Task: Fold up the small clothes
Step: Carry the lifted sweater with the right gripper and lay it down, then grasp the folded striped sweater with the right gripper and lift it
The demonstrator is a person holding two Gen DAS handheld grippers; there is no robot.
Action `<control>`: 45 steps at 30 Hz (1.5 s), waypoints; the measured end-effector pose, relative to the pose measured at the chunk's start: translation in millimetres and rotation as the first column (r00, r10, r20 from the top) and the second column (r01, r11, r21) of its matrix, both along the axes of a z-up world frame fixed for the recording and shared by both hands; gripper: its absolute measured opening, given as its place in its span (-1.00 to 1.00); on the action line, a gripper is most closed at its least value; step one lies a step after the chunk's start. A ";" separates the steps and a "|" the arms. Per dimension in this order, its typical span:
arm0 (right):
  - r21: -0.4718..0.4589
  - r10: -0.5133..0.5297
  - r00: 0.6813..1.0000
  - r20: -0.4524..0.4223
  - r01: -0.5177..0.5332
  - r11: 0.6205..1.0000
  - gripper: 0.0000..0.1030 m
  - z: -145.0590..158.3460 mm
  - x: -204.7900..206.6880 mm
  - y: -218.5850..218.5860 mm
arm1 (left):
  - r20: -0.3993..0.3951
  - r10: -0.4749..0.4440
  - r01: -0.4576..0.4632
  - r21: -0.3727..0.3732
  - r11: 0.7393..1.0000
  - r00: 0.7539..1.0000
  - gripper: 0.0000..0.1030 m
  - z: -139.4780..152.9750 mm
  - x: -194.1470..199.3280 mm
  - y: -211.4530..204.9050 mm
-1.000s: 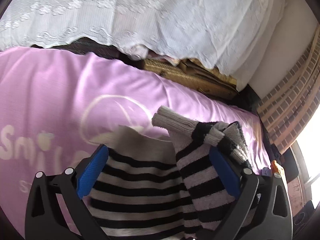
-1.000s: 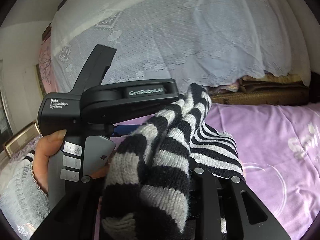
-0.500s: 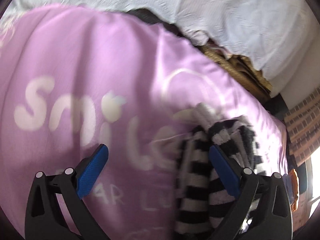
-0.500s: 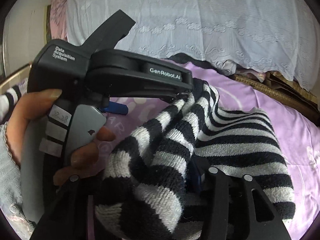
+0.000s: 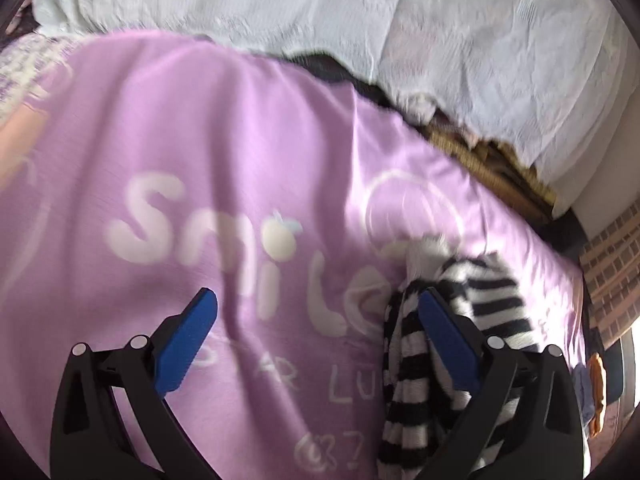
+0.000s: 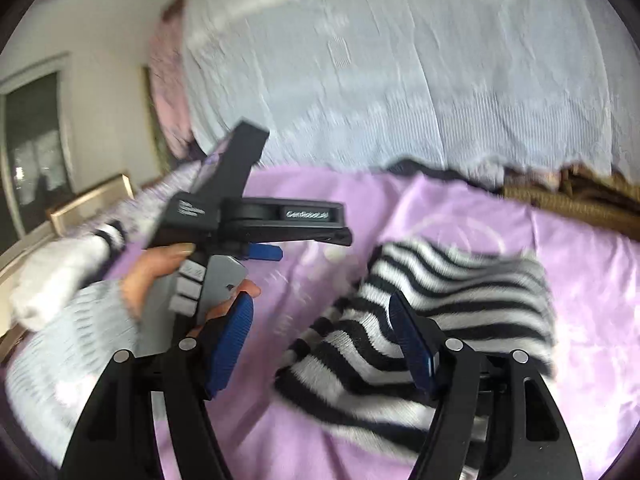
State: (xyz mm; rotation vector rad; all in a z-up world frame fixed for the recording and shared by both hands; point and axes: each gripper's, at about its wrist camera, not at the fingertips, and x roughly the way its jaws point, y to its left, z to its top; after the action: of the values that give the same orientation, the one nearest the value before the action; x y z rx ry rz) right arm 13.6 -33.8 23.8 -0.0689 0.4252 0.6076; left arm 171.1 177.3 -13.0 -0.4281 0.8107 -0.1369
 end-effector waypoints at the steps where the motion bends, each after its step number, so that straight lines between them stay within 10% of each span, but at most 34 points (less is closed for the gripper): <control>1: 0.009 0.006 0.999 0.031 -0.007 1.000 0.38 6.1 -8.3 -10.4 | 0.022 0.005 -0.004 -0.015 1.000 1.000 0.91 8.4 -7.0 3.0; 10: -0.006 -0.188 0.981 0.047 0.189 0.982 0.24 -1.0 -35.3 -107.3 | 0.133 -0.160 0.147 0.103 0.984 0.978 0.91 53.5 -55.6 -68.1; 15: -0.138 -0.203 0.979 -0.007 0.200 0.970 0.24 -36.9 -34.7 -111.5 | -0.005 -0.180 0.176 0.215 0.960 0.984 0.91 11.1 -36.7 -108.9; 23: -0.307 -0.232 0.968 -0.100 0.192 0.932 0.24 -61.4 -9.9 -84.1 | -0.127 -0.166 0.175 0.066 0.982 0.978 0.92 -35.0 -13.9 -89.7; 32: -0.223 -0.351 0.931 -0.101 0.323 0.920 0.29 -53.7 10.1 -118.4 | -0.125 -0.170 0.187 0.134 0.973 0.977 0.92 -37.9 -14.8 -97.9; 37: -0.125 -0.347 0.891 -0.291 0.325 0.938 0.36 -73.0 26.3 -166.7 | -0.130 -0.199 0.216 0.133 0.967 0.971 0.92 -40.2 -9.6 -99.1; 45: -0.107 -0.305 0.936 -0.178 0.290 0.951 0.37 -48.8 -13.4 -168.1 | -0.099 -0.165 0.179 0.151 0.972 0.981 0.90 -21.5 -17.2 -89.8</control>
State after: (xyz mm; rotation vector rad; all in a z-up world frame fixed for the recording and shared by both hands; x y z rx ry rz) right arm 0.2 -202.0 -25.0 -0.0205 0.6350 0.2980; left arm 153.9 87.4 -34.5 -0.2129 0.9362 -0.2144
